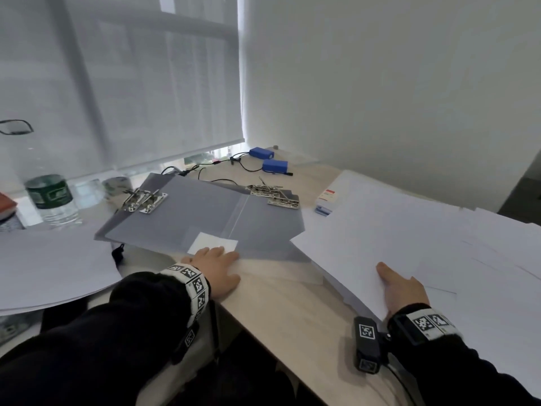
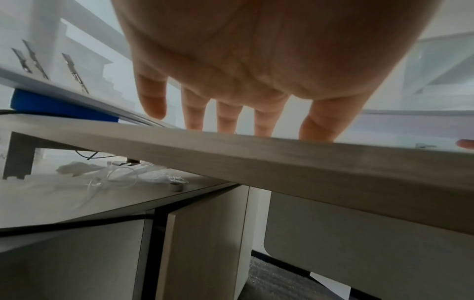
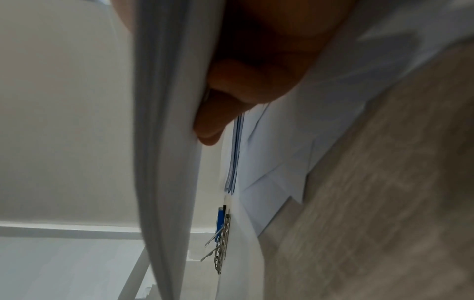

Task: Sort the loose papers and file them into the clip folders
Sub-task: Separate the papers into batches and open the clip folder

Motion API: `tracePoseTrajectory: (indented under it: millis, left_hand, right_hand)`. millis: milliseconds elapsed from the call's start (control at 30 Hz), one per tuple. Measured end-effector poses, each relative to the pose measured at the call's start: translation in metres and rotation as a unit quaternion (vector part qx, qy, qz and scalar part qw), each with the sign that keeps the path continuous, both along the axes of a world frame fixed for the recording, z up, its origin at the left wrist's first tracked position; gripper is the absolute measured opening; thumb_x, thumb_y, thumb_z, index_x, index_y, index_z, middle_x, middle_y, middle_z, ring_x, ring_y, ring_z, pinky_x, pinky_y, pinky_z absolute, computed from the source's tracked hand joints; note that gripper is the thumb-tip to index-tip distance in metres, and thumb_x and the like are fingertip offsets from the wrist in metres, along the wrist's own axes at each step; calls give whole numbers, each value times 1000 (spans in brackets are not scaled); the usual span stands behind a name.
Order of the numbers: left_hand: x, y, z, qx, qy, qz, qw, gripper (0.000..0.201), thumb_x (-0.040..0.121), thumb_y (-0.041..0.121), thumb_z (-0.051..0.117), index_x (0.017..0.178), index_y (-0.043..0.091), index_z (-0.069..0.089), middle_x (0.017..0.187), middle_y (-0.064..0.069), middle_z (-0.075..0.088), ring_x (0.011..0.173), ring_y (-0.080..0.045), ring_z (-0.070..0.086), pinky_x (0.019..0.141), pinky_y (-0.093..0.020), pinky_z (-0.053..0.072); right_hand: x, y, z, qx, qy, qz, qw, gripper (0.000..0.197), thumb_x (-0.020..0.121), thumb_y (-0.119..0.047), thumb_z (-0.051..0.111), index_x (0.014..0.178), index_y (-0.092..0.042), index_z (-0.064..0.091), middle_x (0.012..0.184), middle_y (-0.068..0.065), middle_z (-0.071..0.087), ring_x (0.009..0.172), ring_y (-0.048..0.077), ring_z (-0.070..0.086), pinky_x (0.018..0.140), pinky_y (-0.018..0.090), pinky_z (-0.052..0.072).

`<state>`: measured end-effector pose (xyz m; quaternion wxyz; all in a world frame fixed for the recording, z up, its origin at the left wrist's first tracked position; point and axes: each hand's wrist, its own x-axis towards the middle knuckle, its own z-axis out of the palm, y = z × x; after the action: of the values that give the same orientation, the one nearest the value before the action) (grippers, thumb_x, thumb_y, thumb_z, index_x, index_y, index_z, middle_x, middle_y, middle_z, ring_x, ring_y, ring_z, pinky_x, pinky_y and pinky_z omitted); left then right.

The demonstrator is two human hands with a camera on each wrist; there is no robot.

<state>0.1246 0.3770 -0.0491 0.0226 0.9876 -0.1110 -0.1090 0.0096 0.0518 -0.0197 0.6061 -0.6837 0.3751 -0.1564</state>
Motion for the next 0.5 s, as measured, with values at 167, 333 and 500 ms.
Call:
tracePoseTrajectory:
  millis: [167,333,500]
  left_hand:
    - [-18,10,0,9,-10,-21,1000,88,66,86,37,139,36,38,157,10,25,148,-20,15,112,-55,23]
    - [-43,9,4,18,-11,-85,996,115,45,97,50,135,27,36,141,7,42,135,-20,38,105,-50,35]
    - [-60,5,11,102,-16,-141,985,90,65,62,74,141,39,29,131,2,37,123,-25,39,92,-47,49]
  right_hand:
    - [-1,-1,-1,6,4,-16,1000,61,94,-27,63,139,8,42,142,20,48,129,33,48,98,26,34]
    - [7,-15,-14,-26,51,17,998,54,94,-38,60,134,-2,54,139,17,51,124,34,52,97,24,37]
    - [0,-27,-15,-88,66,40,993,39,99,-38,48,128,-15,61,128,24,52,106,40,59,101,40,45]
